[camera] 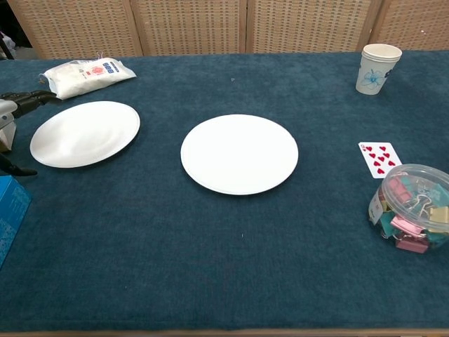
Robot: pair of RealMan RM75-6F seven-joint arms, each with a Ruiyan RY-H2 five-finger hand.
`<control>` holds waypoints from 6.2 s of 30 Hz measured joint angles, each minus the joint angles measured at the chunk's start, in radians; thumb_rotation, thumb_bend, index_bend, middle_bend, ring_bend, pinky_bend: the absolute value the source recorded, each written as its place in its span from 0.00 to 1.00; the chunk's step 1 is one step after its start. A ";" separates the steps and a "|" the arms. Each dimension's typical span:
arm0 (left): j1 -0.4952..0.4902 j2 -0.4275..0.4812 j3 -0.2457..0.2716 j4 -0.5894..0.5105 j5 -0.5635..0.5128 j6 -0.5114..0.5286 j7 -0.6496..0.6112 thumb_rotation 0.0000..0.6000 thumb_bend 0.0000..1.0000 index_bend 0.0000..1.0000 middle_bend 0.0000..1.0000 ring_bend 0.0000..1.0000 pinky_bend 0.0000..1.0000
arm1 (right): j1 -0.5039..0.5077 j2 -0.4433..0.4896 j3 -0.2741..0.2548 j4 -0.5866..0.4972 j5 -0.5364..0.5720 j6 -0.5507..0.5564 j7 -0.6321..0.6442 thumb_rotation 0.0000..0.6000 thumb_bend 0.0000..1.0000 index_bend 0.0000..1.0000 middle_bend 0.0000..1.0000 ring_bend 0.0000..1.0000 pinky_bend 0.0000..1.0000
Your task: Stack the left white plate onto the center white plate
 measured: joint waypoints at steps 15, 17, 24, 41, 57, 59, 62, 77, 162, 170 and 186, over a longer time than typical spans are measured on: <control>-0.037 -0.082 0.002 0.077 -0.032 -0.040 0.057 1.00 0.36 0.46 0.00 0.00 0.00 | -0.001 0.011 -0.007 -0.005 -0.006 0.000 0.016 1.00 0.00 0.00 0.00 0.00 0.00; -0.038 -0.086 0.003 0.080 -0.034 -0.039 0.053 1.00 0.39 0.51 0.00 0.00 0.00 | -0.001 0.014 -0.008 -0.006 -0.007 0.000 0.021 1.00 0.00 0.00 0.00 0.00 0.00; -0.034 -0.105 0.003 0.101 -0.044 -0.029 0.017 1.00 0.51 0.73 0.00 0.00 0.00 | -0.001 0.021 -0.012 -0.007 -0.013 0.001 0.036 1.00 0.00 0.00 0.00 0.00 0.00; -0.073 -0.039 -0.075 -0.097 -0.066 0.074 -0.047 1.00 0.53 0.83 0.00 0.00 0.00 | 0.001 0.032 -0.017 -0.013 -0.017 -0.004 0.059 1.00 0.00 0.00 0.00 0.00 0.00; -0.197 0.051 -0.203 -0.483 -0.125 0.043 0.249 1.00 0.53 0.88 0.00 0.00 0.00 | -0.001 0.049 -0.010 -0.007 -0.003 0.002 0.103 1.00 0.00 0.00 0.00 0.00 0.00; -0.214 0.045 -0.220 -0.504 -0.130 0.044 0.282 1.00 0.53 0.89 0.00 0.00 0.00 | -0.002 0.052 -0.010 -0.006 -0.001 0.002 0.109 1.00 0.00 0.00 0.00 0.00 0.00; -0.256 0.021 -0.254 -0.537 -0.139 0.044 0.334 1.00 0.53 0.91 0.00 0.00 0.00 | -0.001 0.056 -0.008 -0.003 0.007 -0.002 0.121 1.00 0.00 0.00 0.00 0.00 0.00; -0.358 -0.190 -0.273 -0.511 -0.144 0.062 0.365 1.00 0.52 0.93 0.00 0.00 0.00 | 0.013 0.062 0.000 0.011 0.033 -0.030 0.146 1.00 0.00 0.00 0.00 0.00 0.00; -0.281 0.159 -0.022 -0.815 -0.300 -0.311 0.553 1.00 0.00 0.00 0.00 0.00 0.00 | 0.012 0.063 -0.009 -0.005 0.039 -0.041 0.147 1.00 0.00 0.00 0.00 0.00 0.00; -0.328 0.143 -0.048 -0.830 -0.407 -0.369 0.626 1.00 0.00 0.00 0.00 0.00 0.00 | 0.014 0.063 -0.007 -0.004 0.044 -0.045 0.149 1.00 0.00 0.00 0.00 0.00 0.00; -0.411 0.118 -0.023 -0.840 -0.652 -0.412 0.809 1.00 0.00 0.00 0.00 0.00 0.00 | 0.012 0.065 -0.007 -0.004 0.041 -0.039 0.153 1.00 0.00 0.00 0.00 0.00 0.00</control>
